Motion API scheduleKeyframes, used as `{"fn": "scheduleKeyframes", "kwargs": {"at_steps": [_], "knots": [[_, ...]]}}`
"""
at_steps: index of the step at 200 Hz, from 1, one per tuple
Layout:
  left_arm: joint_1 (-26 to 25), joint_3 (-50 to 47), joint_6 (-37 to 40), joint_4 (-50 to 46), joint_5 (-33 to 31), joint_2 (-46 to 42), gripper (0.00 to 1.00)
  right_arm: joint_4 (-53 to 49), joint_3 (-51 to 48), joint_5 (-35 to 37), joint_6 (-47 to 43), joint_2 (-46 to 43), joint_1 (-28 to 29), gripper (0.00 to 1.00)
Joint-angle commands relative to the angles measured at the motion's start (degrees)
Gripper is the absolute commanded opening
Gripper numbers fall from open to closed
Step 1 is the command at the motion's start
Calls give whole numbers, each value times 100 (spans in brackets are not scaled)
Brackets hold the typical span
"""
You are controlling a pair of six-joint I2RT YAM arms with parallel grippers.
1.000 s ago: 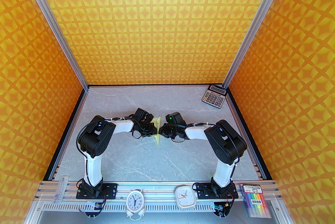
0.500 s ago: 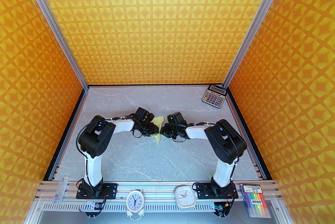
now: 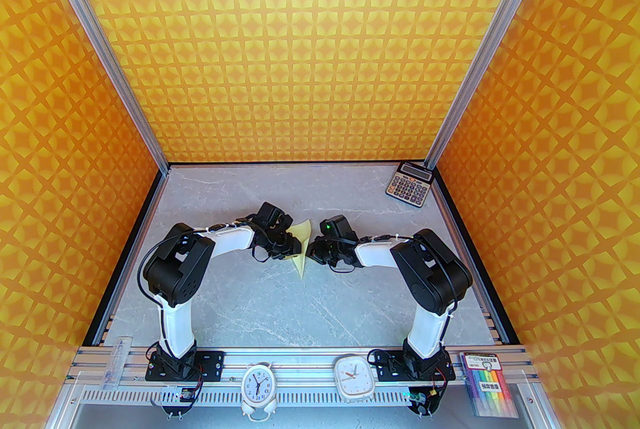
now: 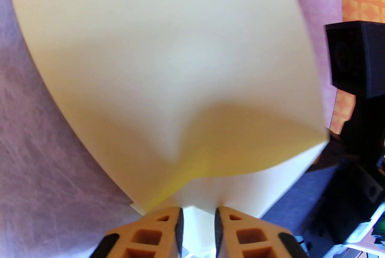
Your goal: Fold a paper plane with a square sheet of paper (fold left side to right side)
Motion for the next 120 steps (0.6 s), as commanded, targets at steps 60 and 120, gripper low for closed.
{"fn": "scheduleKeyframes", "kwargs": {"at_steps": [60, 120], "knots": [[246, -141, 424, -315, -97, -341, 16, -184, -92, 141, 5, -37, 54, 8], [194, -427, 347, -197, -97, -357, 10, -185, -60, 117, 10, -7, 54, 8]]}}
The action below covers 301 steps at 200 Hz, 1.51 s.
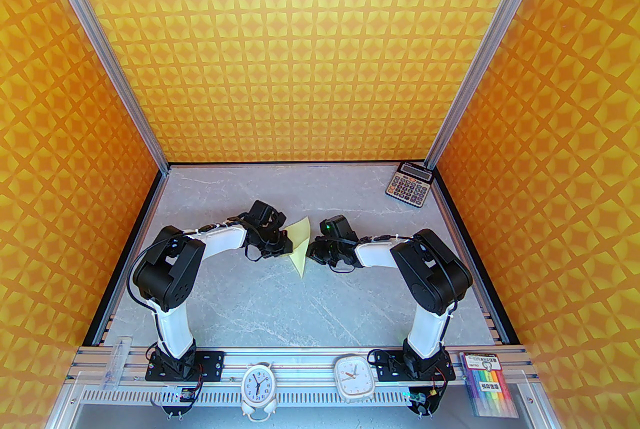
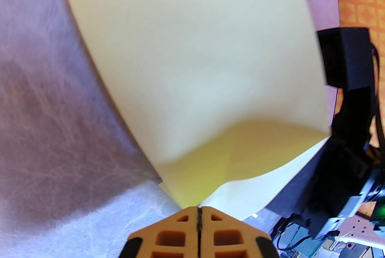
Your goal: Fold a paper plane with a square sheet of paper (fold left side to right side)
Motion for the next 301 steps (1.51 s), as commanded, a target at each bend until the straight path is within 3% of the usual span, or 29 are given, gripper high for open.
{"fn": "scheduleKeyframes", "kwargs": {"at_steps": [1, 46, 187, 301], "knots": [[-38, -131, 28, -23, -51, -73, 10, -184, -59, 115, 12, -9, 54, 8], [-71, -307, -65, 59, -59, -267, 12, -194, -75, 120, 1, -8, 54, 8], [-170, -47, -309, 458, -60, 331, 9, -266, -39, 81, -53, -16, 54, 7], [-275, 285, -202, 19, -165, 676, 9, -269, -16, 77, -67, 19, 54, 7]]}}
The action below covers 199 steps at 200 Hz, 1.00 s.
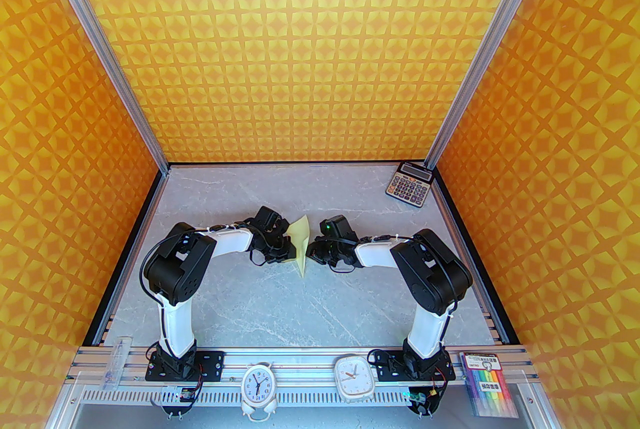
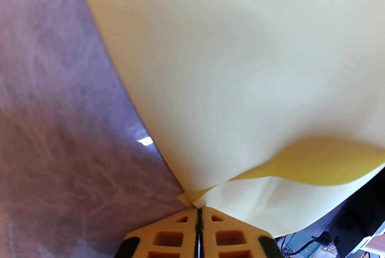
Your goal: Fold a paper plane with a square sheet of paper (fold left side to right side)
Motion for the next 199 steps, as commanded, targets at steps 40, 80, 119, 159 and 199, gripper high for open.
{"fn": "scheduleKeyframes", "kwargs": {"at_steps": [40, 80, 119, 159, 199], "knots": [[-138, 375, 141, -725, -349, 312, 8, -430, 10, 184, -202, -158, 54, 8], [-207, 586, 155, -1137, -548, 463, 8, -567, -43, 266, -252, -456, 37, 8], [-271, 739, 169, -1342, -625, 543, 8, -355, -206, 90, -222, -691, 10, 8], [-311, 784, 167, -1344, -625, 576, 7, -122, -176, -98, -109, -617, 10, 8], [-332, 824, 191, -1386, -628, 612, 7, 70, -64, -222, 7, -324, 36, 8]]}}
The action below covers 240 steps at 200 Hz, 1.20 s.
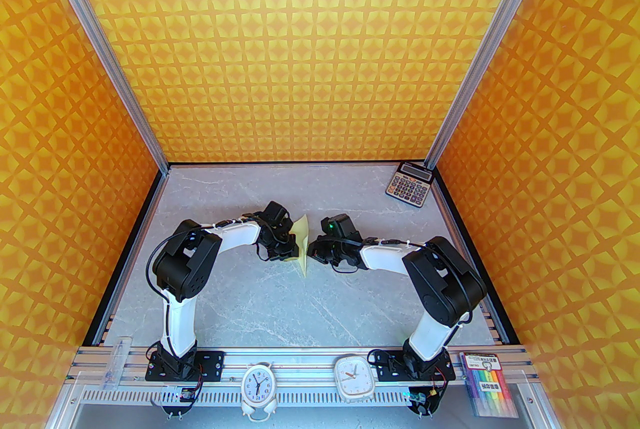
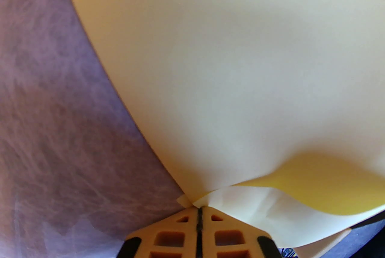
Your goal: Fold a paper plane with a square sheet of paper (fold left side to right side)
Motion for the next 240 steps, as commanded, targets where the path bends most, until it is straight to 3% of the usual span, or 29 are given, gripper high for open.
{"fn": "scheduleKeyframes", "kwargs": {"at_steps": [1, 124, 240], "knots": [[-146, 6, 121, -243, -215, 324, 7, 217, 93, -165, 125, 203, 32, 8], [-191, 71, 157, -297, -209, 387, 7, 164, 253, -113, 111, 542, 94, 9], [-184, 206, 193, -443, -205, 424, 6, -288, 260, 81, -153, 308, 105, 9]]}}
